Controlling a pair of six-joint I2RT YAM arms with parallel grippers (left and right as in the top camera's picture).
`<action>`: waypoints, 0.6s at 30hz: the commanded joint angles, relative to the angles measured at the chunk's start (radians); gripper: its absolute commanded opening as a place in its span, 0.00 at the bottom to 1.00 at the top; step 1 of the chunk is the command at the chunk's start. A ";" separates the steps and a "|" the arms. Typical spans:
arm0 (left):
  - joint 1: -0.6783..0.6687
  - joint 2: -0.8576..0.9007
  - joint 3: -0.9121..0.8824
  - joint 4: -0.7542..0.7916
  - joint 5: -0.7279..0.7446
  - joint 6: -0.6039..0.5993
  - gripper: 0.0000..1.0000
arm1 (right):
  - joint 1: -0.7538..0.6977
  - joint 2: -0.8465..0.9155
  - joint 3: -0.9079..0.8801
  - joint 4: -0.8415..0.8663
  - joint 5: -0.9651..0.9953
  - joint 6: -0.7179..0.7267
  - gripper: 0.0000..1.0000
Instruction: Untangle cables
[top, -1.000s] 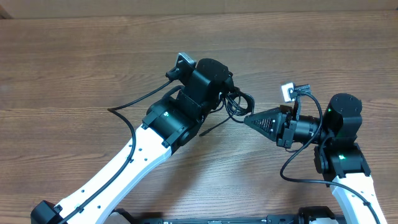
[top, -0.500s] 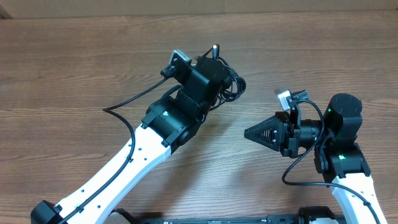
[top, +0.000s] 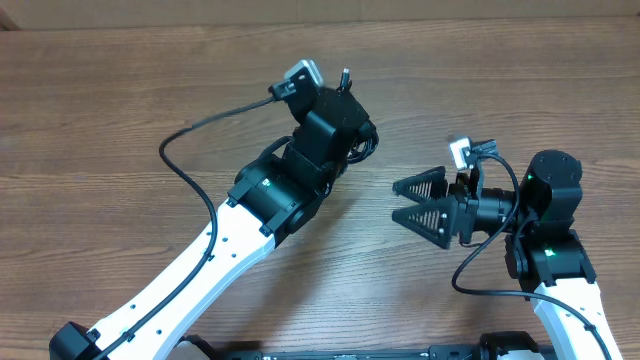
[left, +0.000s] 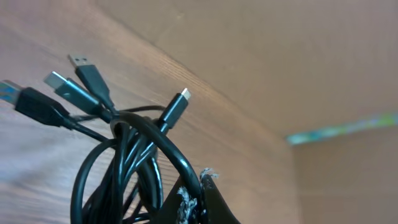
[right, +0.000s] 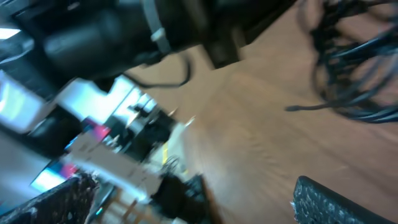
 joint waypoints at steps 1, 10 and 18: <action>-0.001 -0.019 0.026 0.029 0.154 0.382 0.04 | 0.005 -0.002 0.022 -0.013 0.196 0.023 1.00; 0.000 -0.021 0.026 0.109 0.546 0.614 0.04 | -0.053 -0.002 0.022 -0.052 0.292 0.029 0.98; 0.034 -0.026 0.026 0.117 0.788 0.640 0.04 | -0.115 -0.002 0.022 -0.051 0.251 0.029 0.90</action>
